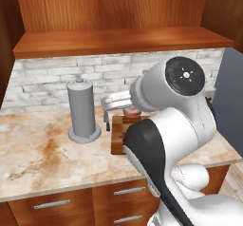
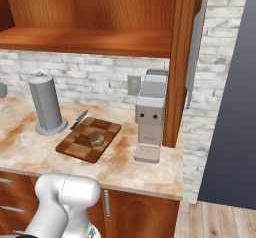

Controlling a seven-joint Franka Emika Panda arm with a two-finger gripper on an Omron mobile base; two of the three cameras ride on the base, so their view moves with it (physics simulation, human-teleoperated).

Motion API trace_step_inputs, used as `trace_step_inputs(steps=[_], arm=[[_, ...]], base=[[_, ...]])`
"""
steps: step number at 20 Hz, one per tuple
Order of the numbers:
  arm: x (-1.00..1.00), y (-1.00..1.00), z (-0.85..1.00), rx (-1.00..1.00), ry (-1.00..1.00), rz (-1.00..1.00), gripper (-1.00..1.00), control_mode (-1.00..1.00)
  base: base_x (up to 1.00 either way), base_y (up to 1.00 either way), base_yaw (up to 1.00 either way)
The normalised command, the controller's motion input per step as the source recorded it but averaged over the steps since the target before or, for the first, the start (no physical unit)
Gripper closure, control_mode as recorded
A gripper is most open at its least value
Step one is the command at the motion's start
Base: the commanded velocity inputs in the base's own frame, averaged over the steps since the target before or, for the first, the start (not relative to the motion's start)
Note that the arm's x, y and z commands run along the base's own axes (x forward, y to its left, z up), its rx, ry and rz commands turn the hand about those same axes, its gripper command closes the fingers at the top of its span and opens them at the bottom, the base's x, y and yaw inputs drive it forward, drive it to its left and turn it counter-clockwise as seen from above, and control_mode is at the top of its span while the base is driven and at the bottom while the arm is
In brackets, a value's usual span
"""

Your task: Pick the bread, place it on the cutting board, pick the jam, place it on the counter, and close the cabinet.

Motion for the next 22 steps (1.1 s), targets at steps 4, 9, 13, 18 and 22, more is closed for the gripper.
trace_step_inputs(steps=[4,9,13,18,22], arm=[[-0.28,0.18,-0.48,0.0,0.0,0.0,1.0,-1.0],[-0.17,0.15,-0.45,0.0,0.0,0.0,1.0,-1.0],[-0.06,0.16,-0.43,0.0,0.0,0.0,1.0,-1.0],[0.0,0.18,-0.41,0.0,0.0,0.0,1.0,-1.0],[0.0,0.16,-0.39,0.0,0.0,0.0,1.0,-1.0]], base=[[0.0,0.0,0.0],[0.0,0.0,0.0],[0.0,0.0,0.0],[0.0,0.0,0.0],[0.0,0.0,0.0]])
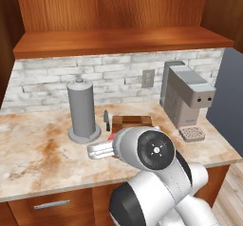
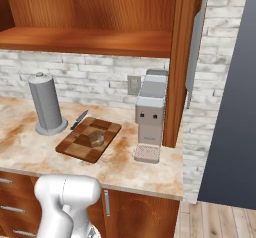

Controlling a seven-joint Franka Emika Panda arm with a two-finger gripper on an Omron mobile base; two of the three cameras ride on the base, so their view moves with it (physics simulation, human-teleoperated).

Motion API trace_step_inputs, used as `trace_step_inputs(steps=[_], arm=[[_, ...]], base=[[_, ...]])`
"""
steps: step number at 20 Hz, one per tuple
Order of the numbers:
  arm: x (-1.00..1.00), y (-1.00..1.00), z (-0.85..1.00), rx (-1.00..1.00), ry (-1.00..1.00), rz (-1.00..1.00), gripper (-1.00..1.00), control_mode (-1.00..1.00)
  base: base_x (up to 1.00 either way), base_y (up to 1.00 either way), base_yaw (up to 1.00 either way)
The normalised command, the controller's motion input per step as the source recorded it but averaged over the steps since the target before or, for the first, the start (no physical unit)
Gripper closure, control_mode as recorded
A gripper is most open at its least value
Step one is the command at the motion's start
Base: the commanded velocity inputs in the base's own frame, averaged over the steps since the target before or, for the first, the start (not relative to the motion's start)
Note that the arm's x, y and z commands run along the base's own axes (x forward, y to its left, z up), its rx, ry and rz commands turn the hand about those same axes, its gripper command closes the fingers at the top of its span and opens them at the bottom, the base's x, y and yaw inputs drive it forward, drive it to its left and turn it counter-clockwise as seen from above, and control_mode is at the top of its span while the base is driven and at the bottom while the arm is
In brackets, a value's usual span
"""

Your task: Pick the bread, place it on the cutting board, pick the jam, place it on the counter, and close the cabinet.

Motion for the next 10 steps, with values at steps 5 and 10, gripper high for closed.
trace_step_inputs(steps=[5,10], arm=[[0.01,0.15,-0.37,0.0,0.0,0.0,1.0,-1.0],[0.01,0.11,-0.35,0.0,0.0,0.0,1.0,-1.0]], base=[[0.0,0.0,0.0],[0.0,0.0,0.0]])
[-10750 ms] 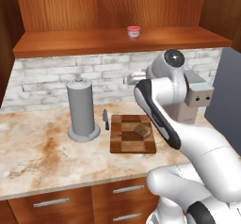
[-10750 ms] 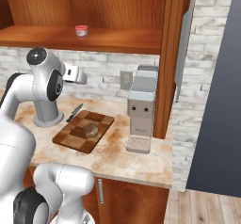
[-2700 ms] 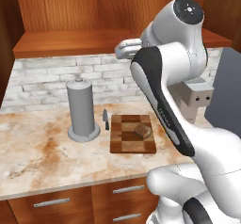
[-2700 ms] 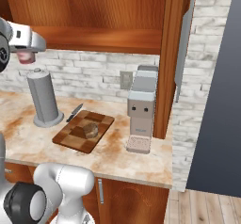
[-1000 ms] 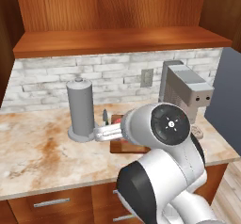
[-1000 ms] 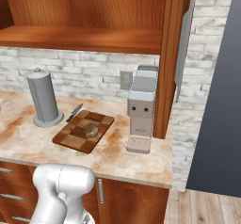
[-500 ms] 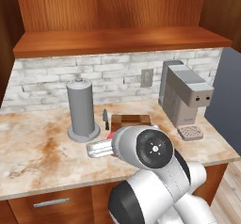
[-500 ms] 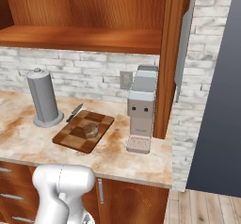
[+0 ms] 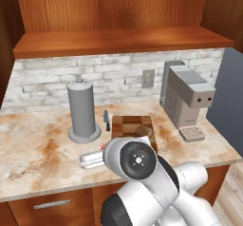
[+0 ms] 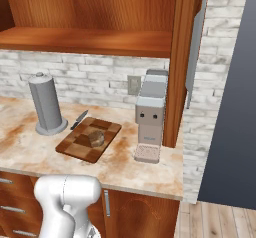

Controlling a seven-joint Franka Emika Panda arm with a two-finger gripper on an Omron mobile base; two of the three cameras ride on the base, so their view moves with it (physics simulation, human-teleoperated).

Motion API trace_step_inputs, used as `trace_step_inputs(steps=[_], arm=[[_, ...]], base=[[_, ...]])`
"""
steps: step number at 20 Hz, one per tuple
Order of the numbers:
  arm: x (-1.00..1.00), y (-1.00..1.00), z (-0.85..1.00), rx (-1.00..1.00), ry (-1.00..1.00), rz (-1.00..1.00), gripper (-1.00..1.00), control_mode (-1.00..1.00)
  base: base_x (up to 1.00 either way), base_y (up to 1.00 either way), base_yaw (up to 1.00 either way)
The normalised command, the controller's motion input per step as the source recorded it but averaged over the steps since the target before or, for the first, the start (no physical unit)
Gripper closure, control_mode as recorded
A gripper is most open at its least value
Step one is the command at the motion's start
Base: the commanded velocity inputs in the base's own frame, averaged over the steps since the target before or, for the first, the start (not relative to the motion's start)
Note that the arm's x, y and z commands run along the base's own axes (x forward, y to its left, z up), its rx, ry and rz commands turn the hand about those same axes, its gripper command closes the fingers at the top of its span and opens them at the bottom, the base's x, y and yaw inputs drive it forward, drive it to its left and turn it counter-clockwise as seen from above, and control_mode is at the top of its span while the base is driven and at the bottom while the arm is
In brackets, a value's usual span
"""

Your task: Pick the bread, place it on the cutting board, pick the jam, place it on the counter, and close the cabinet.

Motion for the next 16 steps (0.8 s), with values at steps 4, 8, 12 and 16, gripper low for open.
trace_step_inputs(steps=[4,8,12,16], arm=[[0.11,0.12,-0.36,0.0,0.0,0.0,1.0,-1.0],[0.22,0.13,-0.33,0.0,0.0,0.0,1.0,-1.0],[0.19,0.1,-0.34,0.0,0.0,0.0,1.0,-1.0],[0.26,0.06,-0.24,0.0,0.0,0.0,1.0,-1.0]], base=[[0.0,0.0,0.0],[0.0,0.0,0.0],[0.0,0.0,0.0],[0.0,0.0,0.0]])
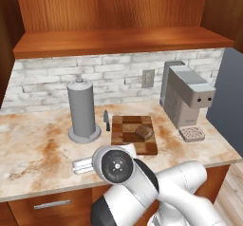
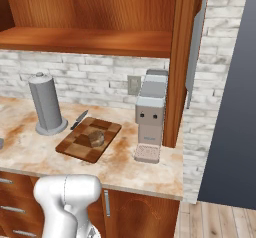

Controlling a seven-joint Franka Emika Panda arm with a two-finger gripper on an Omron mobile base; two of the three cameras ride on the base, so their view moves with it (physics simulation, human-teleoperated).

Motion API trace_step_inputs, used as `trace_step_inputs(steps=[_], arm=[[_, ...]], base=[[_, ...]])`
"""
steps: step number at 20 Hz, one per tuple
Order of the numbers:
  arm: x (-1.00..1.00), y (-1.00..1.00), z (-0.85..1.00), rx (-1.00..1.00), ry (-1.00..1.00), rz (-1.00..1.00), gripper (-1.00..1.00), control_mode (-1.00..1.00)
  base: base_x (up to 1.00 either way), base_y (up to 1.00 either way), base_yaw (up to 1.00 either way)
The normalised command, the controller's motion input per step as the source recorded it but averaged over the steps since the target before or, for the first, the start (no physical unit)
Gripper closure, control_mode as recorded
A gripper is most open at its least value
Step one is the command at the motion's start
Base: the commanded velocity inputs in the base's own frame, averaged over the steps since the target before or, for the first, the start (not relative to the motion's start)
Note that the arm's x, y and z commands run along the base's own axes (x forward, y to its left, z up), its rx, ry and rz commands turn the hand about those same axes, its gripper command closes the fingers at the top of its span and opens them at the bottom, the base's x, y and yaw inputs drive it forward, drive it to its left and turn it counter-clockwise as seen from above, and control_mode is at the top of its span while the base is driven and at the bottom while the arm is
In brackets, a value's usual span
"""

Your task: Pick the bread, place it on the cutting board, pick the jam, place it on the counter, and close the cabinet.

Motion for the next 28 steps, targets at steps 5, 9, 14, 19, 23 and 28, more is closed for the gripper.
trace_step_inputs(steps=[5,9,14,19,23,28], arm=[[0.29,0.05,-0.2,0.0,0.0,0.0,1.0,-1.0],[0.25,0.0,-0.29,0.0,0.0,0.0,1.0,-1.0],[0.25,0.0,-0.37,0.0,0.0,0.0,1.0,-1.0],[0.18,0.01,-0.36,0.0,0.0,0.0,1.0,-1.0],[0.22,0.0,-0.33,0.0,0.0,0.0,1.0,-1.0],[0.33,0.02,-0.28,0.0,0.0,0.0,1.0,-1.0]], base=[[0.0,0.0,0.0],[0.0,0.0,0.0],[0.0,0.0,0.0],[0.0,0.0,0.0],[0.0,0.0,0.0],[0.0,0.0,0.0]])
